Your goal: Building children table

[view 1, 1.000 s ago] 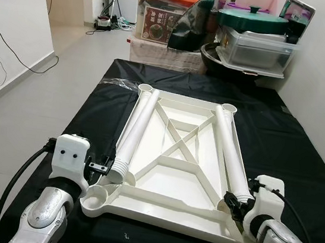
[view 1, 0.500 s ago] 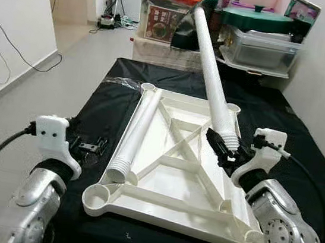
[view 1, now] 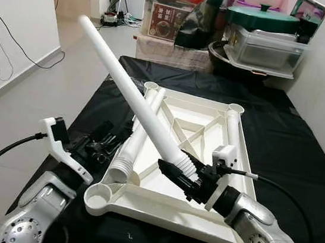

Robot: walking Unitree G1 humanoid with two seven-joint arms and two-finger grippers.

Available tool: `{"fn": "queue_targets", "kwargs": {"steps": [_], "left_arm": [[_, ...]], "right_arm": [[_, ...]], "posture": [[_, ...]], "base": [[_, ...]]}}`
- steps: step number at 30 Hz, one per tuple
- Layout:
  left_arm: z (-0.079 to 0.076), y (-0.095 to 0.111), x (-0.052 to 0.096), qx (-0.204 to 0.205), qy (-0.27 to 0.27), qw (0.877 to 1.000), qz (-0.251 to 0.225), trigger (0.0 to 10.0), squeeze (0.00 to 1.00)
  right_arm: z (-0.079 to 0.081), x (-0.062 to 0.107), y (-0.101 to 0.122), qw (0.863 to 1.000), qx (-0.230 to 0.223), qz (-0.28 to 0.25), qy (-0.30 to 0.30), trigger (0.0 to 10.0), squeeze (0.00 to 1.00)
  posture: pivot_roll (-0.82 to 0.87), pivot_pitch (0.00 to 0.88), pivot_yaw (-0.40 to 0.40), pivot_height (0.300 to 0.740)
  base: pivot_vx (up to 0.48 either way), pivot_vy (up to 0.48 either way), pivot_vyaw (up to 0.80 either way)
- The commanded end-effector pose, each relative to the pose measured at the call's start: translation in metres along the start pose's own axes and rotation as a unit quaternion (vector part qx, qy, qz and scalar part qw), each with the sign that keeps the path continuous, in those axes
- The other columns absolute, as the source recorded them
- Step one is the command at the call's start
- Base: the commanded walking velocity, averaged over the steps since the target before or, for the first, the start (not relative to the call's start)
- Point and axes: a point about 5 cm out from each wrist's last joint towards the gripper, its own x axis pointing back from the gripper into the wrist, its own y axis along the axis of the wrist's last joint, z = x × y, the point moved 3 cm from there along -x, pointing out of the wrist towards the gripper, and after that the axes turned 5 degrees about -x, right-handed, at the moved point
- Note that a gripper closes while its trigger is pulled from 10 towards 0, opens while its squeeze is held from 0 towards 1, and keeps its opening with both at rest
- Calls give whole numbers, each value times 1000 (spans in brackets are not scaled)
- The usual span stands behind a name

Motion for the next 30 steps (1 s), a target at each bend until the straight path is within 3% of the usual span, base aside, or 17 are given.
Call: {"fn": "queue_targets", "kwargs": {"steps": [1,10,13,21,25,29,30], "left_arm": [[7,-2,-1,18,9,1000,9,10000,0],[14,4,1,43,18,999,-1,10000,0],[9,12,-5,46,1,999,-13,10000,0],[-10,28,-15,40,-48,998,-24,10000,0],[5,34,-15,48,-19,998,-33,10000,0],[8,37,-14,51,-12,998,-38,10000,0],[11,40,-14,53,-9,998,-43,8824,0]], "right_arm": [[9,2,5,999,4,-18,34,0,0],[21,7,-6,997,5,-2,79,0,0],[25,11,-18,995,6,29,100,0,0],[21,10,-24,995,10,38,94,0,0],[29,15,-23,991,9,44,128,0,0],[32,19,-24,989,9,49,140,0,0],[32,21,-26,988,11,56,143,0,0]], "posture": [[50,0,-91,740],[47,0,-86,740],[48,0,-87,740],[50,0,-91,740],[46,0,-86,740],[46,0,-86,740],[46,0,-86,740]], "base": [[0,0,0],[0,0,0],[0,0,0],[0,0,0],[0,0,0],[0,0,0],[0,0,0]]}}
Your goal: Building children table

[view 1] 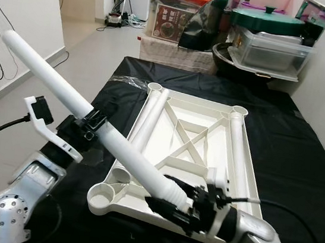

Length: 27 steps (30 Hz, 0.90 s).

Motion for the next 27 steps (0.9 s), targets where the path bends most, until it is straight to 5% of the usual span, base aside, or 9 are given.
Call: {"fn": "queue_targets", "kwargs": {"steps": [1,3,4,5,10,17,18,19,27], "left_arm": [[1,2,-2,7,2,1000,-2,8824,0],[1,2,-2,7,2,1000,-2,8824,0],[4,5,-2,6,5,1000,-4,5529,0],[7,9,-1,5,10,1000,-7,4745,0],[11,16,0,1,15,1000,-11,4157,0],[10,25,1,-1,15,1000,-22,4902,0],[10,29,1,-1,14,999,-30,4039,0],[10,32,1,0,13,999,-35,0,0],[-2,29,4,-9,-18,999,-27,0,0]], "right_arm": [[10,-3,4,999,13,-5,38,0,0],[10,-3,4,999,13,-5,38,0,0],[10,-1,2,999,15,0,39,0,0],[10,2,1,999,18,8,42,0,0],[8,5,-1,998,24,21,46,0,0],[7,10,-8,997,29,47,54,0,0],[6,11,-9,997,31,50,54,0,0],[6,12,-9,997,32,53,54,0,0],[-4,9,-8,997,54,51,24,0,0]], "posture": [[46,0,-86,740],[46,0,-86,740],[46,0,-86,740],[44,0,-85,740],[48,0,-88,740],[54,0,-95,740],[55,0,-96,740],[55,0,-96,740],[54,0,-96,740]], "base": [[0,0,0],[0,0,0],[0,0,0],[0,0,0],[0,0,0],[0,0,0],[0,0,0],[0,0,0],[0,0,0]]}}
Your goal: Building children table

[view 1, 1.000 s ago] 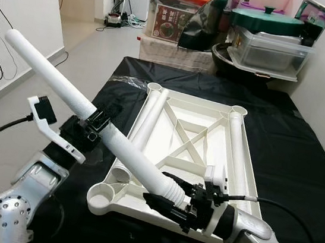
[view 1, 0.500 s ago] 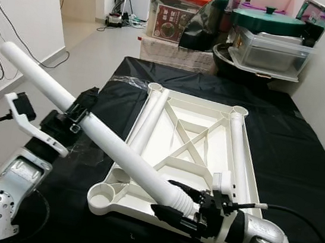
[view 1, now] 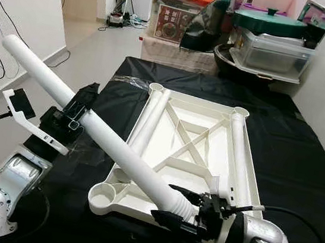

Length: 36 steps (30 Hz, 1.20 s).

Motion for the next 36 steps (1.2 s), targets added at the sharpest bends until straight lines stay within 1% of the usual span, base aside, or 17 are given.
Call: {"fn": "queue_targets", "kwargs": {"steps": [1,2,4,5,13,16,17,19,21,22,23,25,28,29,33,34,36], "left_arm": [[0,10,3,-36,8,999,-12,0,0],[-3,6,3,-39,3,999,-5,0,0],[-5,4,3,-39,0,999,-1,0,0],[-6,2,3,-39,-2,999,1,0,0],[-11,5,-1,-54,-14,998,-4,0,0],[-11,5,-1,-54,-14,998,-4,0,0],[-11,5,-1,-59,-12,998,-2,0,0],[-11,-1,-1,-59,-14,998,9,0,0],[-11,-1,-1,-59,-14,998,9,0,0],[-12,-5,-1,-61,-17,998,16,0,0],[-12,-5,-1,-61,-17,998,16,0,0],[-15,-13,-3,-59,-25,998,25,0,0],[-15,-13,-3,-59,-25,998,25,0,0],[-17,-16,-3,-58,-29,997,29,0,0],[-18,-18,-4,-57,-32,997,32,0,0],[-18,-18,-4,-60,-32,997,34,0,0],[-18,-18,-5,-63,-32,997,35,0,0]], "right_arm": [[1,0,-3,1000,15,15,9,0,0],[-8,-1,-3,999,24,21,-26,10000,0],[-15,-1,-4,998,29,26,-51,10000,0],[-20,0,-2,997,26,23,-64,10000,1000],[-27,18,11,997,32,40,-50,10000,1000],[-27,18,11,997,32,40,-50,10000,1000],[-28,24,16,997,35,44,-46,10000,1000],[-32,24,45,998,54,19,-40,10000,1000],[-32,24,45,998,54,19,-40,10000,1000],[-34,21,57,997,70,14,-41,10000,1000],[-34,21,57,997,70,14,-41,10000,1000],[-43,5,72,991,109,27,-66,10000,1000],[-43,5,72,991,109,27,-66,10000,1000],[-45,-5,78,990,118,30,-74,10000,1000],[-47,-14,83,989,122,31,-79,10000,1000],[-39,-24,84,991,116,41,-51,10000,1000],[-34,-32,84,992,114,49,-31,10000,1000]], "posture": [[54,0,-96,740],[54,0,-95,740],[54,0,-95,740],[54,0,-95,740],[50,0,-96,740],[50,0,-96,740],[49,0,-95,740],[43,0,-93,740],[43,0,-93,740],[40,0,-88,740],[40,0,-88,740],[38,0,-78,740],[38,0,-78,740],[40,0,-77,740],[40,0,-77,740],[56,0,-82,740],[56,0,-82,740]], "base": [[0,0,0],[0,0,0],[0,0,0],[0,0,0],[0,0,0],[0,0,0],[0,0,0],[0,0,0],[0,0,0],[0,0,0],[0,0,0],[0,0,0],[0,0,0],[0,0,0],[0,0,0],[0,0,0],[0,0,0]]}}
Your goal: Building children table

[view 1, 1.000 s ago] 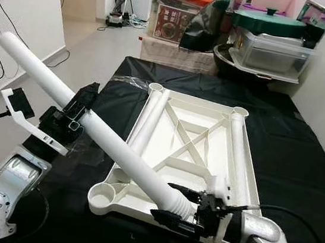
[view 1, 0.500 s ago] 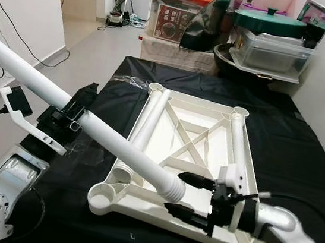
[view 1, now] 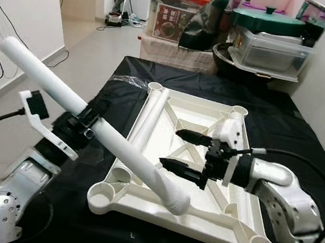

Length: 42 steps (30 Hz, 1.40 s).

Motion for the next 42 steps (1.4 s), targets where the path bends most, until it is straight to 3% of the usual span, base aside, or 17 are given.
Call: {"fn": "queue_targets", "kwargs": {"steps": [1,10,20,21,27,34,35,36,42], "left_arm": [[-5,1,-1,-7,-13,1000,-2,0,0],[-6,-6,-3,-12,-13,1000,4,0,0],[-5,-8,-8,-14,-14,1000,6,0,0],[-7,-10,-10,-13,-19,1000,10,0,0],[-9,-12,-13,-11,-28,999,15,0,0],[-8,-17,-12,-8,-24,999,21,0,0],[-7,-18,-12,-7,-23,999,22,0,0],[-8,-19,-12,-6,-23,999,22,0,0],[-6,-20,-12,-5,-17,1000,23,0,0]], "right_arm": [[8,-8,0,1000,-4,10,24,10000,1000],[30,-21,-1,992,-21,59,106,10000,1000],[33,-41,-14,992,-31,93,86,10000,1000],[31,-52,-17,992,-25,101,67,10000,1000],[21,-73,-27,992,-4,123,15,10000,1000],[16,-79,-33,986,32,161,-9,10000,980],[18,-80,-34,987,28,161,-5,667,980],[19,-80,-34,987,18,158,0,0,980],[21,-80,-36,988,6,157,3,0,984]], "posture": [[56,0,-82,740],[58,0,-91,740],[56,0,-82,740],[54,0,-77,740],[62,0,-79,740],[65,0,-85,740],[66,0,-86,740],[67,0,-88,740],[64,0,-87,740]], "base": [[0,0,0],[0,0,0],[0,0,0],[0,0,0],[0,0,0],[0,0,0],[0,0,0],[0,0,0],[0,0,0]]}}
